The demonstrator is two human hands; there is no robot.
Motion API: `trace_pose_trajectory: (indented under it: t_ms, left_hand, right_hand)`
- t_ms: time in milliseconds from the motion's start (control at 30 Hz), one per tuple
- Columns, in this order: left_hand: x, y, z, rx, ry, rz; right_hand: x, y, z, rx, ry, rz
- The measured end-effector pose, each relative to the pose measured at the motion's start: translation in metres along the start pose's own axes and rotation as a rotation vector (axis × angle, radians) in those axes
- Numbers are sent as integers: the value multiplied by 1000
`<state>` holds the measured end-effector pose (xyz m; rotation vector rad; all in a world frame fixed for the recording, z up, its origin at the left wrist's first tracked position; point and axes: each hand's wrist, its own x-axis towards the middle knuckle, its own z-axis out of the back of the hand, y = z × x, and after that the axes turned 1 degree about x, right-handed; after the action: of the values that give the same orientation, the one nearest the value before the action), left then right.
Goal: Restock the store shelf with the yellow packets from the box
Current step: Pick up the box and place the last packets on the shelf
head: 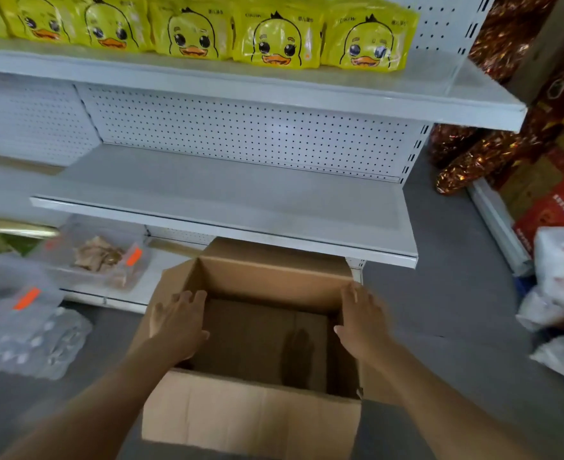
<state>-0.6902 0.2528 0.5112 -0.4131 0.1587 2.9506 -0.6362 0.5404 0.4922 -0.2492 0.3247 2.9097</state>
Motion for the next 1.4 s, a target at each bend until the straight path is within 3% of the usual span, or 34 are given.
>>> trace_pose_trajectory:
  t_ms: [367,600,1033,1400]
  left_hand:
    - [78,82,-83,-86,164,-21]
    - [125,108,-121,-91,183,-16]
    - [137,102,-179,-240,184,92]
    - [106,104,-180,-355,144,160]
  right_hand:
    - [5,19,-85,-50,188,-406]
    - [10,17,-119,-12,90,-567]
    - [32,-20,-153,-79,93,-622]
    - [22,-28,-157,-61,71,-585]
